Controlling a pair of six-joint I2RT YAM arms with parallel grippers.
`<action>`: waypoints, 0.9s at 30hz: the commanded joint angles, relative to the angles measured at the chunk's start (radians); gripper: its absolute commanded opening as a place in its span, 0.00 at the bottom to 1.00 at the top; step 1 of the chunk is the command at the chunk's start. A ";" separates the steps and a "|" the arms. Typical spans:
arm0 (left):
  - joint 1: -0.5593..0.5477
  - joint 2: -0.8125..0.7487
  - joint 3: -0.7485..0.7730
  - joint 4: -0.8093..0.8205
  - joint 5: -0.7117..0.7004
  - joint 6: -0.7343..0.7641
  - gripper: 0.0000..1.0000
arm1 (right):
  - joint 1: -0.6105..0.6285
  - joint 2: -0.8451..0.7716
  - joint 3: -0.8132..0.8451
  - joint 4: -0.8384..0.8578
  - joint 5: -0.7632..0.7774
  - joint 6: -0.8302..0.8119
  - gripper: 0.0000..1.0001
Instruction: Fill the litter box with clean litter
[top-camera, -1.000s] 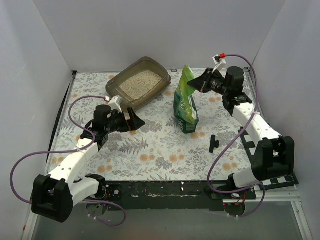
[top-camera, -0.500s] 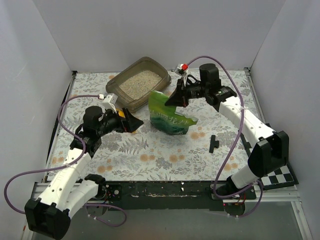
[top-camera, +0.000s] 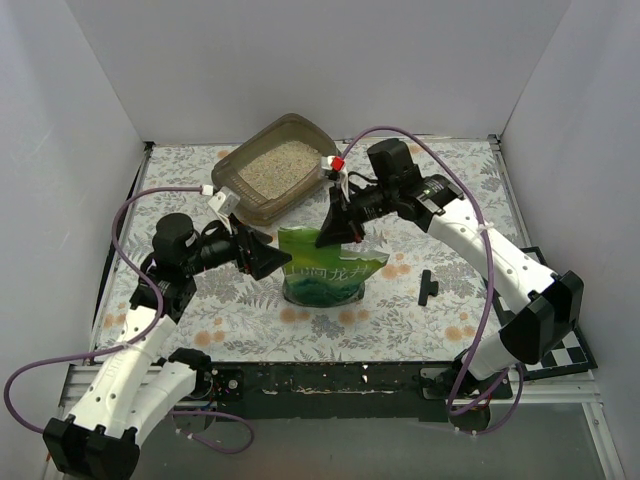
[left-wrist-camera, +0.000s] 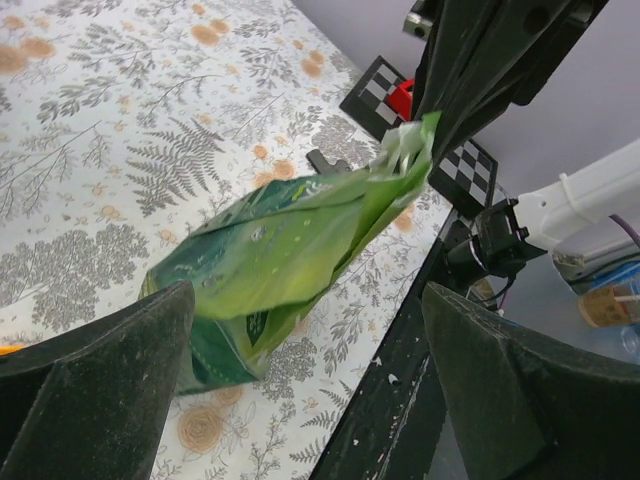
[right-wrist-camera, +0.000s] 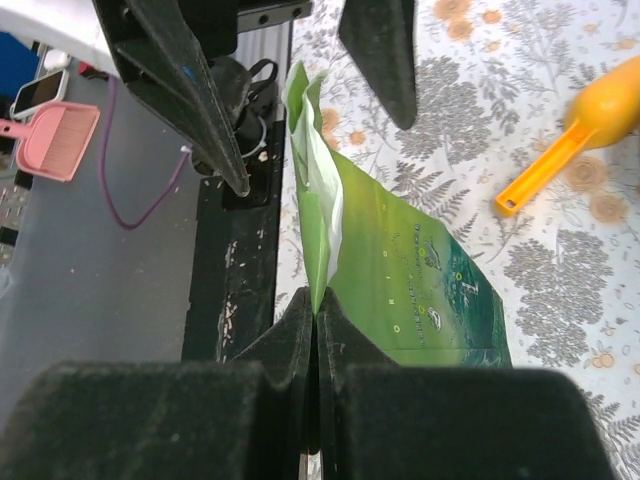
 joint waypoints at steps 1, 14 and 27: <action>-0.012 0.016 0.059 0.057 0.111 0.051 0.98 | 0.045 -0.069 0.087 0.021 -0.044 -0.007 0.01; -0.218 0.145 0.168 -0.114 0.016 0.298 0.98 | 0.101 -0.003 0.154 -0.068 -0.059 -0.064 0.01; -0.299 0.204 0.155 -0.156 -0.062 0.394 0.80 | 0.101 0.010 0.160 -0.147 -0.036 -0.121 0.01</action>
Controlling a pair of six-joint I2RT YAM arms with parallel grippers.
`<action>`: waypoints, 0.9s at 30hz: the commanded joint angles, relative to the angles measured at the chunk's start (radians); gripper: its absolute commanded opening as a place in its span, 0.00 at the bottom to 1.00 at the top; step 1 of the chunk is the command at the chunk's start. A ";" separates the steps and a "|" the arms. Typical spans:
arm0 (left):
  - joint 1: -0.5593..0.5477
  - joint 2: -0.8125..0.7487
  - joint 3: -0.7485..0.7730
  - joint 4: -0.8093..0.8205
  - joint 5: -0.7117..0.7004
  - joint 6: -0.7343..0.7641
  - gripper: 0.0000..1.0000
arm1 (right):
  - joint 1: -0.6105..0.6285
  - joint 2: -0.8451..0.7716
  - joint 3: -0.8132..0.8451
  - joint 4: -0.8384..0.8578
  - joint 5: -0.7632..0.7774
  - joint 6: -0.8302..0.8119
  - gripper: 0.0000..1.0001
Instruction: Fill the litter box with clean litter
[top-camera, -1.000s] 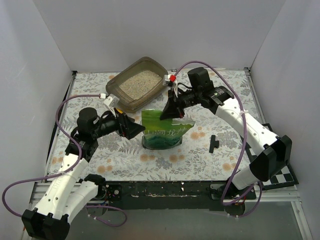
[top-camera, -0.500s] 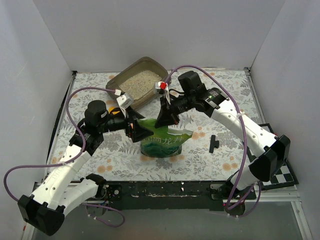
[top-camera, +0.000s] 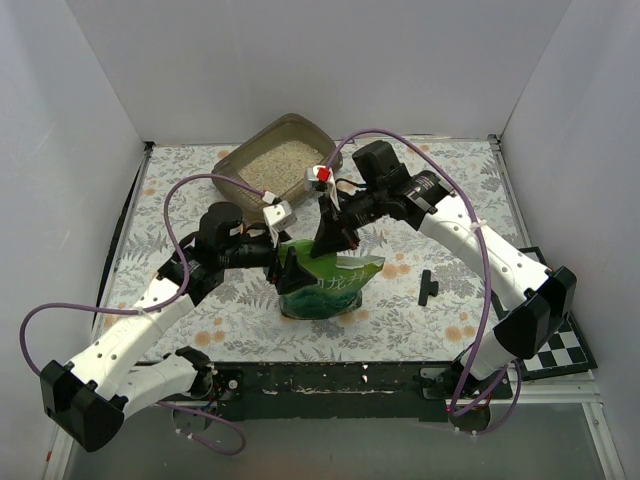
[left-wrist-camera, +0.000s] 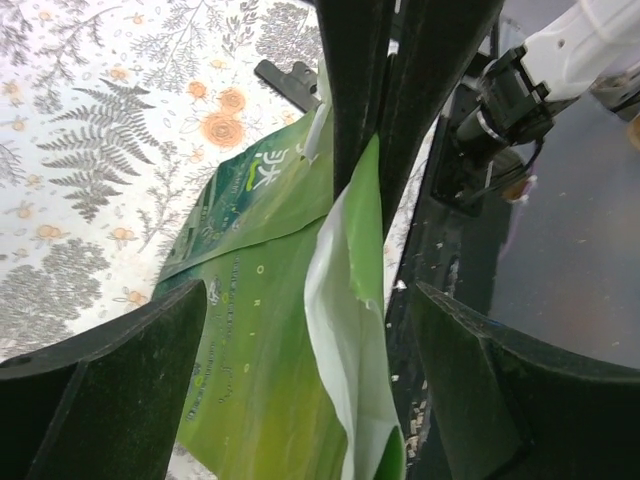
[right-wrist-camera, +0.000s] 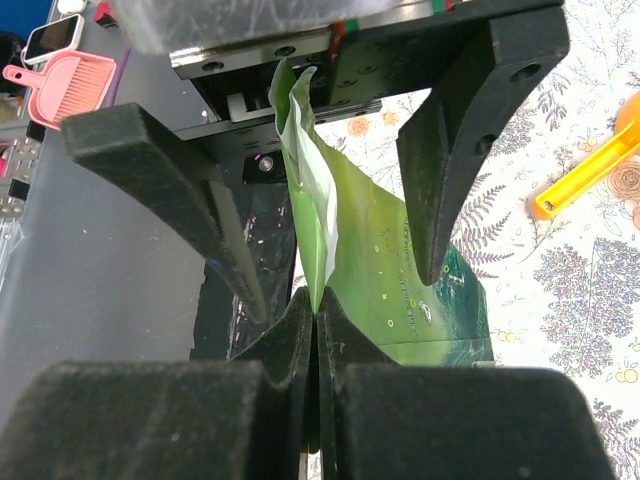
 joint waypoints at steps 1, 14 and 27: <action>-0.014 -0.003 0.015 -0.021 -0.054 0.062 0.69 | 0.008 -0.033 0.049 0.034 -0.064 -0.006 0.01; -0.045 -0.037 -0.003 0.023 -0.106 0.096 0.00 | -0.061 -0.241 -0.148 0.201 0.157 0.141 0.41; -0.049 -0.152 -0.146 0.112 -0.154 0.091 0.00 | -0.113 -0.415 -0.294 0.069 0.262 0.060 0.01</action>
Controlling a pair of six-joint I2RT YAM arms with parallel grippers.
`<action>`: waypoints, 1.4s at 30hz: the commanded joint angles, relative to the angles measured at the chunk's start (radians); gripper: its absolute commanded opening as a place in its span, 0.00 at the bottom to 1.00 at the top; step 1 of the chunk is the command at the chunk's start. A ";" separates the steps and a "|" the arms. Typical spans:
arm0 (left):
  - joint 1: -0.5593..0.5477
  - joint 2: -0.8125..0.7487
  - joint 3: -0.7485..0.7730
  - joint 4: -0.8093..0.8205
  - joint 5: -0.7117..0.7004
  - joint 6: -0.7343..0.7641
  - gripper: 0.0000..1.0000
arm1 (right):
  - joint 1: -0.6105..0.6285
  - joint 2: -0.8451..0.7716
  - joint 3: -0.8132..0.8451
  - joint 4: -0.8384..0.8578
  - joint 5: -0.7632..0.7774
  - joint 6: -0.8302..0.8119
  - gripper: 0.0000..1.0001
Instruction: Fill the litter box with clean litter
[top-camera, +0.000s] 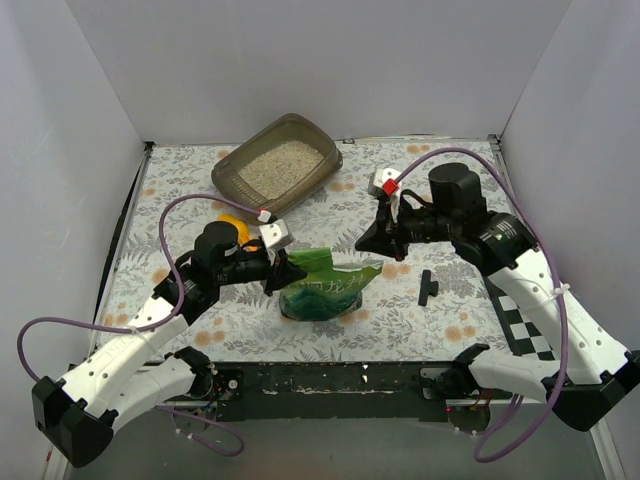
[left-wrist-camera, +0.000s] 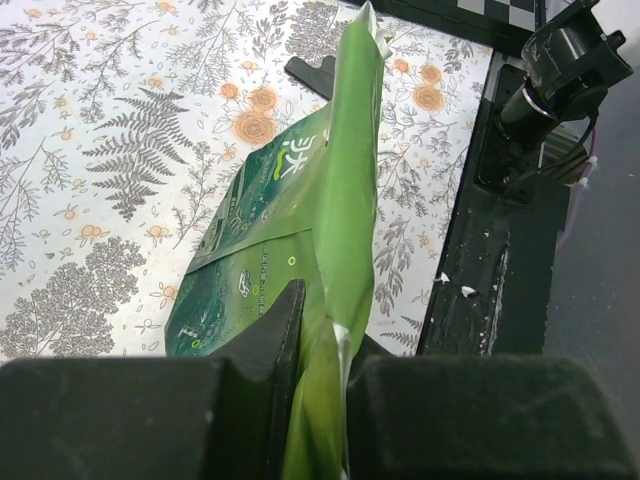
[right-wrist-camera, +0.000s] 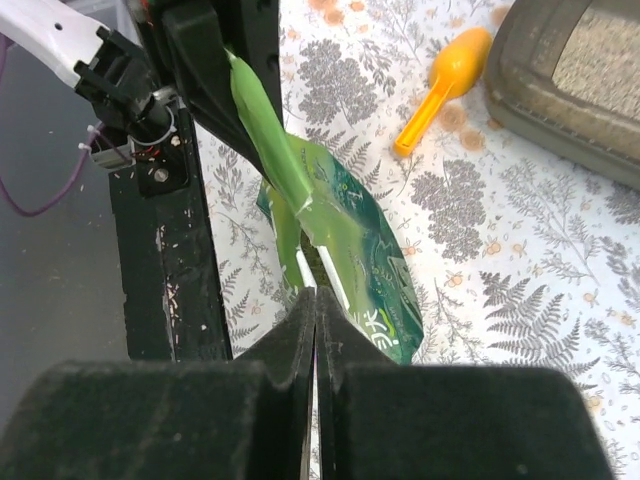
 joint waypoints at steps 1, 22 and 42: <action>-0.003 -0.045 -0.026 0.060 -0.050 0.002 0.00 | 0.001 0.053 -0.005 -0.057 -0.007 -0.051 0.01; -0.004 0.008 -0.044 0.194 -0.010 -0.049 0.00 | 0.019 0.229 0.024 -0.093 -0.024 -0.079 0.01; -0.010 0.034 -0.016 0.231 0.019 -0.064 0.00 | 0.108 0.381 0.045 -0.195 -0.020 -0.242 0.01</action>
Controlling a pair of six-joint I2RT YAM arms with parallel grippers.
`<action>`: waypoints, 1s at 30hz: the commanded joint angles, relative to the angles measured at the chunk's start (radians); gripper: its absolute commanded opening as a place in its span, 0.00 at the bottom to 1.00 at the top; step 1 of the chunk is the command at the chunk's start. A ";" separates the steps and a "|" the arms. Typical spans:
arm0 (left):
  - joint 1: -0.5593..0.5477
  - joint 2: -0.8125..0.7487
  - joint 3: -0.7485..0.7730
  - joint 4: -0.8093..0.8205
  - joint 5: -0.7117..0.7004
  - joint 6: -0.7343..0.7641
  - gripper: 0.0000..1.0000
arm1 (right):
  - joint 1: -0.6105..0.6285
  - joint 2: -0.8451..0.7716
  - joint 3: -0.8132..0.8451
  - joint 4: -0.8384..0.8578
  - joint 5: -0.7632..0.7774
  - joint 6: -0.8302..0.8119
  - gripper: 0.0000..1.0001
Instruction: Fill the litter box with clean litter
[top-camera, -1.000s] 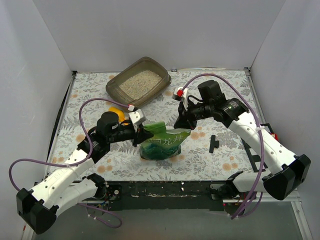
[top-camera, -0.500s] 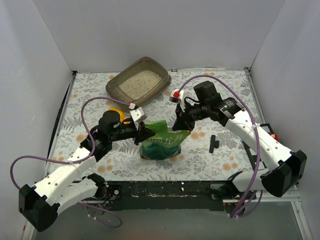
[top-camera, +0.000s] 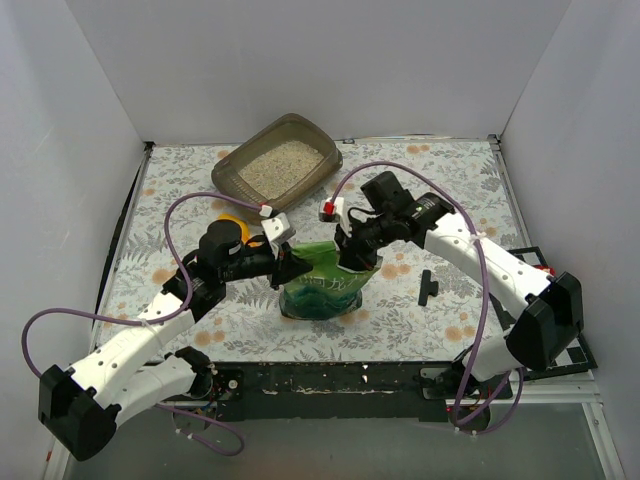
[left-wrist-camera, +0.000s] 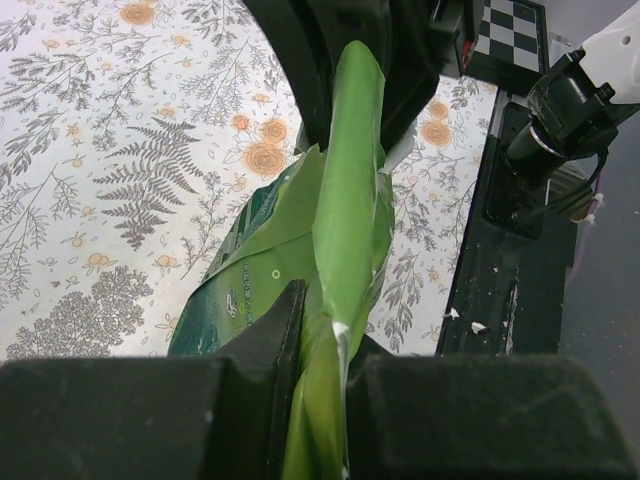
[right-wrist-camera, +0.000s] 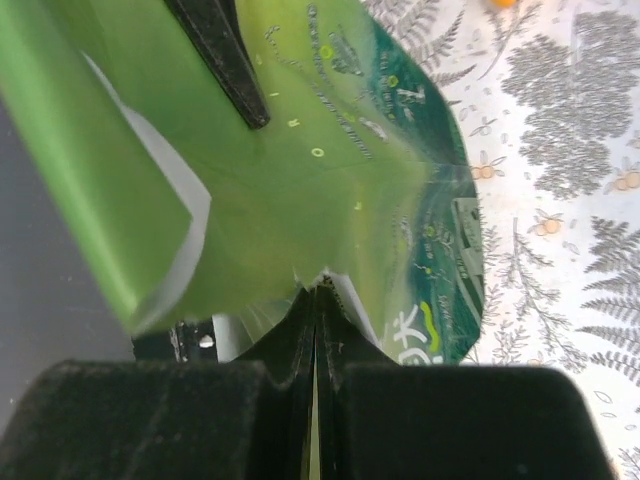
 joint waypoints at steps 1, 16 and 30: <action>-0.010 -0.006 0.032 0.052 0.034 -0.001 0.00 | 0.050 0.037 0.046 -0.063 -0.005 -0.067 0.01; -0.012 0.034 0.009 0.055 0.002 0.029 0.15 | 0.075 0.054 0.026 0.001 0.133 0.023 0.68; -0.016 0.073 0.014 0.080 0.000 -0.007 0.16 | 0.076 -0.055 0.262 -0.137 0.358 0.100 0.80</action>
